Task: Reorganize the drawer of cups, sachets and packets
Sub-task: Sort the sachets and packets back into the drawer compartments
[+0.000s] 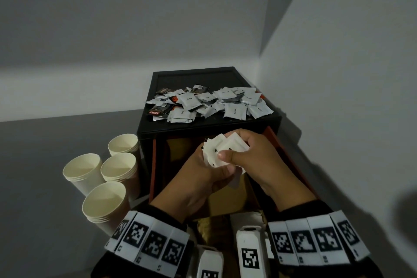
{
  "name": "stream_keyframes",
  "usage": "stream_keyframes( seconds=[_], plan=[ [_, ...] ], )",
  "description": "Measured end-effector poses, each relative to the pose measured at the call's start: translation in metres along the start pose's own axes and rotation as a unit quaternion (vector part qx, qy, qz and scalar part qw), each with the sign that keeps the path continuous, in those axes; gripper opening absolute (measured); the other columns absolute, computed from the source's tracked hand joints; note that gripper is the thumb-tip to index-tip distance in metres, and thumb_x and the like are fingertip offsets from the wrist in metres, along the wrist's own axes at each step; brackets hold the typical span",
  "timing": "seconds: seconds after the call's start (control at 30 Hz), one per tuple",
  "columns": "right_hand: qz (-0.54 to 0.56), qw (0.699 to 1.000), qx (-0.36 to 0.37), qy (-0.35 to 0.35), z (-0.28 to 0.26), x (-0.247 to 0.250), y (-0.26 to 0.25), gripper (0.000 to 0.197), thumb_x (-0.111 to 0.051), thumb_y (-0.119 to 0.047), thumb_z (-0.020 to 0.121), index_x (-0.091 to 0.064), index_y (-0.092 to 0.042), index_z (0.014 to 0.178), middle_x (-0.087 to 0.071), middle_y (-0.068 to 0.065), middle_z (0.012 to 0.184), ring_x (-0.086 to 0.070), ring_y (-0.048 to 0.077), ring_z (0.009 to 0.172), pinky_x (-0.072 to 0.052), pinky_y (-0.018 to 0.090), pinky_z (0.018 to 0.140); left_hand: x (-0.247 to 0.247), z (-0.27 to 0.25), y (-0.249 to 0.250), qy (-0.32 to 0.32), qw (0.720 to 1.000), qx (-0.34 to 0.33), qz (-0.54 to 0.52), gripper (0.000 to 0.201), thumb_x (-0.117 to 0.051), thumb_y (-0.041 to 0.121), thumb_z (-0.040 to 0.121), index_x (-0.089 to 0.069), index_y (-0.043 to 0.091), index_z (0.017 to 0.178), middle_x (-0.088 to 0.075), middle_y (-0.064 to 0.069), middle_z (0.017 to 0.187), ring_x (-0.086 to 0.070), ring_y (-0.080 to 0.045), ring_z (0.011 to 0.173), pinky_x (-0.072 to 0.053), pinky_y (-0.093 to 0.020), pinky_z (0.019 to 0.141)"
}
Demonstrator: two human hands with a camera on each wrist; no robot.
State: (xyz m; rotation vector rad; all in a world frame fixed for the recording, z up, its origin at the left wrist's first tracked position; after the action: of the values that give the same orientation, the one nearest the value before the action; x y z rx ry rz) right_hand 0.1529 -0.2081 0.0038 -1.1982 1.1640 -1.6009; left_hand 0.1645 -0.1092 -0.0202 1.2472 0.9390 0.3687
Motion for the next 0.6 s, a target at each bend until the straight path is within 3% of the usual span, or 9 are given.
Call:
stream_keyframes(
  seconds=[0.1, 0.2, 0.33, 0.47, 0.6],
  plan=[
    [0.018, 0.999, 0.012, 0.047, 0.002, 0.009, 0.002, 0.016, -0.072, -0.008, 0.079, -0.060, -0.019, 0.079, -0.065, -0.002, 0.072, -0.065, 0.010, 0.069, -0.052, 0.024, 0.056, 0.001, 0.003, -0.003, 0.012, 0.998, 0.032, -0.056, 0.040, -0.042, -0.018, 0.085, -0.053, 0.007, 0.114, -0.064, -0.017, 0.093, -0.062, -0.027, 0.080, -0.057, -0.023, 0.060],
    [0.044, 0.997, 0.012, 0.055, 0.001, 0.015, 0.003, 0.016, -0.070, -0.005, 0.080, -0.059, -0.016, 0.075, -0.064, -0.004, 0.066, -0.064, 0.004, 0.060, -0.051, 0.021, 0.054, 0.005, 0.004, -0.006, 0.033, 0.991, 0.049, -0.117, 0.044, -0.028, -0.017, 0.086, -0.054, 0.009, 0.109, -0.064, -0.016, 0.096, -0.062, -0.030, 0.083, -0.056, -0.026, 0.060],
    [0.047, 0.998, 0.006, 0.041, 0.000, 0.011, 0.006, 0.014, -0.071, -0.009, 0.080, -0.060, -0.017, 0.082, -0.066, -0.001, 0.075, -0.063, 0.011, 0.069, -0.052, 0.026, 0.061, 0.004, 0.004, -0.006, 0.027, 0.995, 0.045, -0.090, 0.044, -0.036, -0.018, 0.088, -0.054, 0.012, 0.114, -0.063, -0.017, 0.105, -0.066, -0.029, 0.087, -0.057, -0.023, 0.062],
    [0.033, 0.999, 0.008, 0.027, 0.000, 0.007, 0.007, 0.026, -0.074, -0.013, 0.077, -0.062, -0.020, 0.098, -0.067, -0.003, 0.087, -0.064, 0.009, 0.078, -0.054, 0.022, 0.063, 0.004, 0.002, -0.007, 0.014, 0.998, 0.037, -0.048, 0.048, -0.042, -0.020, 0.085, -0.055, 0.016, 0.113, -0.064, -0.014, 0.103, -0.066, -0.026, 0.089, -0.057, -0.024, 0.063],
    [-0.015, 0.998, 0.037, 0.049, -0.002, 0.007, 0.001, 0.019, -0.074, -0.017, 0.077, -0.057, -0.025, 0.080, -0.063, -0.004, 0.080, -0.061, 0.008, 0.073, -0.051, 0.023, 0.061, 0.005, 0.000, -0.008, 0.025, 0.999, 0.030, -0.028, 0.048, -0.044, -0.021, 0.085, -0.055, 0.017, 0.112, -0.065, -0.011, 0.098, -0.066, -0.023, 0.084, -0.057, -0.025, 0.061]
  ],
)
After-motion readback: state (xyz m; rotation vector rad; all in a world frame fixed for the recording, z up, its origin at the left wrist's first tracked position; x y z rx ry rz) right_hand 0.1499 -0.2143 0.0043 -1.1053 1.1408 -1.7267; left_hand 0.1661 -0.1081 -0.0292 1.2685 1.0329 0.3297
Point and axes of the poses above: each hand's wrist, its own z-axis towards the middle knuckle, its own x-axis out of the back of the hand, y = z × x, the point moved 7 cm from there along z, towards the middle knuckle
